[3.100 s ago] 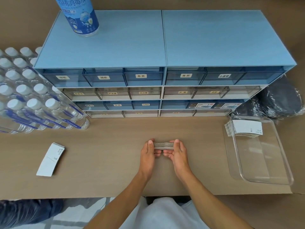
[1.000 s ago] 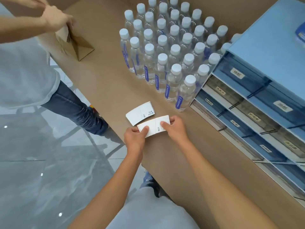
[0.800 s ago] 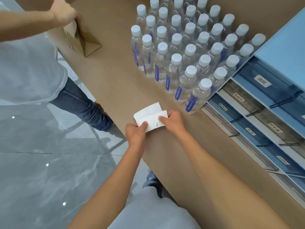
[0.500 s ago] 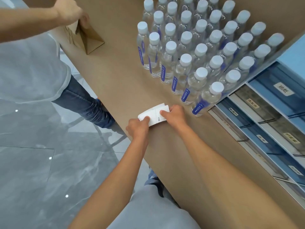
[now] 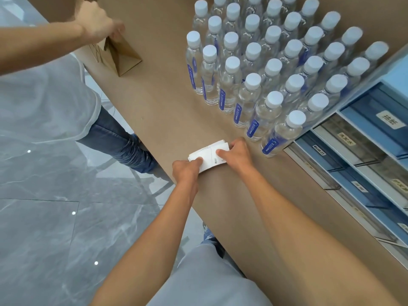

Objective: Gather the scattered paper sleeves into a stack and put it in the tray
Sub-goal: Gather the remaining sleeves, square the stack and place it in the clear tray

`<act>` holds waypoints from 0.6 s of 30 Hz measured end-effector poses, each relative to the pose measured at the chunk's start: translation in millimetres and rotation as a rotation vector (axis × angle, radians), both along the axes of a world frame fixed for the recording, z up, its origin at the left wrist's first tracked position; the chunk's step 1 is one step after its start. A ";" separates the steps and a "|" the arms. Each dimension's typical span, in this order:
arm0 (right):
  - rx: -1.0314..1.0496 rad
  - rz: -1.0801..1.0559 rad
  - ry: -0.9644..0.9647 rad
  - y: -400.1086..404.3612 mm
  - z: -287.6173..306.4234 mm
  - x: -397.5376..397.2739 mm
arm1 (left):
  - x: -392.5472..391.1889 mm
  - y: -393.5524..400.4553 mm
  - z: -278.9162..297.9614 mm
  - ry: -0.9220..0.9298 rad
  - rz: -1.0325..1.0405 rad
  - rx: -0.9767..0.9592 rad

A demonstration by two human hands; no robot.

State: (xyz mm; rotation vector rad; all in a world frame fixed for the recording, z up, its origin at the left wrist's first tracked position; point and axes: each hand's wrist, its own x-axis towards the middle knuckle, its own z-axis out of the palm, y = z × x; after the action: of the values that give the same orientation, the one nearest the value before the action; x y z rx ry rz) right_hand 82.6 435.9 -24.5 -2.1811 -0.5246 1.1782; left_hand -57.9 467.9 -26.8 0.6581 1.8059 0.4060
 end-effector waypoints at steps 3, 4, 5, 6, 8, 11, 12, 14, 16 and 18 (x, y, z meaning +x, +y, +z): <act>0.023 -0.009 0.137 -6.1 -0.5 3.7 | -2.8 4.2 6.0 -0.072 0.010 -0.040; 0.037 -0.031 0.185 -8.8 0.7 5.2 | -3.6 6.2 7.4 -0.113 0.009 -0.056; 0.048 -0.068 0.226 -12.9 2.8 7.1 | -3.6 7.0 9.5 -0.151 0.000 -0.072; 0.058 -0.107 0.259 -18.0 5.1 9.0 | -3.4 6.5 11.8 -0.181 -0.023 -0.090; 0.083 -0.177 0.314 -32.4 11.1 14.8 | 0.0 0.5 15.0 -0.210 -0.103 -0.117; 0.116 -0.256 0.337 -67.2 17.6 27.3 | 10.0 -21.5 15.8 -0.255 -0.247 -0.117; 0.122 -0.279 0.323 -82.8 19.5 32.1 | 15.5 -31.4 16.0 -0.273 -0.294 -0.109; 0.130 -0.326 0.285 -116.6 23.8 39.6 | 26.3 -51.5 15.6 -0.291 -0.391 -0.092; 0.148 -0.388 0.247 -157.2 27.8 47.1 | 40.7 -74.9 16.2 -0.322 -0.506 -0.084; 0.175 -0.456 0.214 -201.3 30.0 52.5 | 56.7 -100.9 17.5 -0.360 -0.625 -0.071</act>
State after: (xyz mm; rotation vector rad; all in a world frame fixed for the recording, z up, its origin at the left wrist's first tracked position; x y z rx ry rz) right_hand 135.0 234.6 5.5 -1.8639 -0.0297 1.0498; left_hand -1.2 366.9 -9.3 0.9845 1.1912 0.0297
